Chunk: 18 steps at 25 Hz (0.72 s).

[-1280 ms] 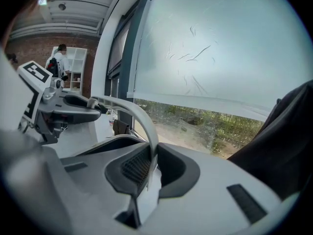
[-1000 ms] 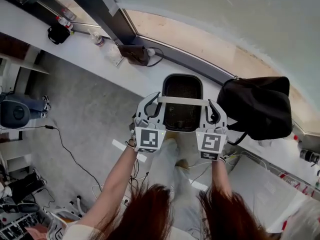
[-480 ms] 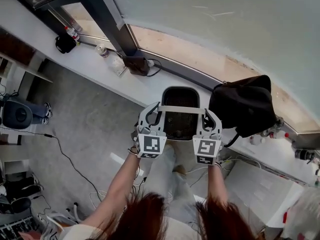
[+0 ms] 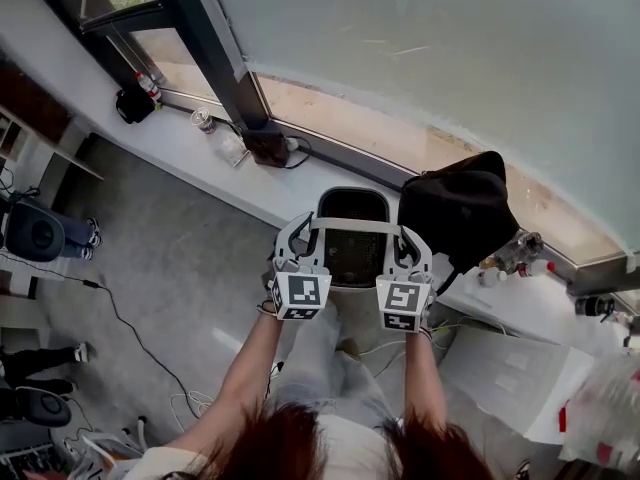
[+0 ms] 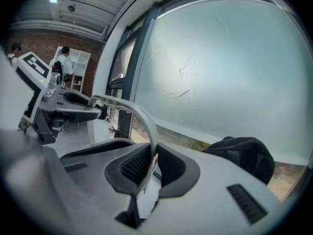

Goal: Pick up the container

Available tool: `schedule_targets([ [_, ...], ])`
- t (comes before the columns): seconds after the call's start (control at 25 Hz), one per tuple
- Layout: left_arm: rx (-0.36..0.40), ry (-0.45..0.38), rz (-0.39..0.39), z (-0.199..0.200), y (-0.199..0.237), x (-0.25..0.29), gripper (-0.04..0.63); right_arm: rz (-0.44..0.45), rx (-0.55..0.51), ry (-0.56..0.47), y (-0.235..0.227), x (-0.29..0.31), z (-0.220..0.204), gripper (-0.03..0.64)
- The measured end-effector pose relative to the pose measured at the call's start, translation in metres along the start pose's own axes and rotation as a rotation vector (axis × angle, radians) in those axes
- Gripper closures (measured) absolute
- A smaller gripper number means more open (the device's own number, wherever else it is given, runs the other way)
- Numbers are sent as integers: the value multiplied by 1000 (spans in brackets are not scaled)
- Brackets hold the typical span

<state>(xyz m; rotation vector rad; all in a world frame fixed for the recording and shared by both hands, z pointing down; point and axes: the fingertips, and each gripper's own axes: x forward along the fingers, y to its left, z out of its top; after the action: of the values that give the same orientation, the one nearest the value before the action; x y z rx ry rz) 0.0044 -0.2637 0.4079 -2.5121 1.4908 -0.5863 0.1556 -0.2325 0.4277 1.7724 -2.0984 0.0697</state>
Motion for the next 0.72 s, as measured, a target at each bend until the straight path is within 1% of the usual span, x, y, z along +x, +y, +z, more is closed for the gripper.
schedule_targets([
  [0.36,-13,-37,40,42,-19,-30,529,-13,-12,-55,-22,-47,24,563],
  [0.72,-30,-57,74,82,-29,-64,529,-11,16,-106,-36,-89,50,564],
])
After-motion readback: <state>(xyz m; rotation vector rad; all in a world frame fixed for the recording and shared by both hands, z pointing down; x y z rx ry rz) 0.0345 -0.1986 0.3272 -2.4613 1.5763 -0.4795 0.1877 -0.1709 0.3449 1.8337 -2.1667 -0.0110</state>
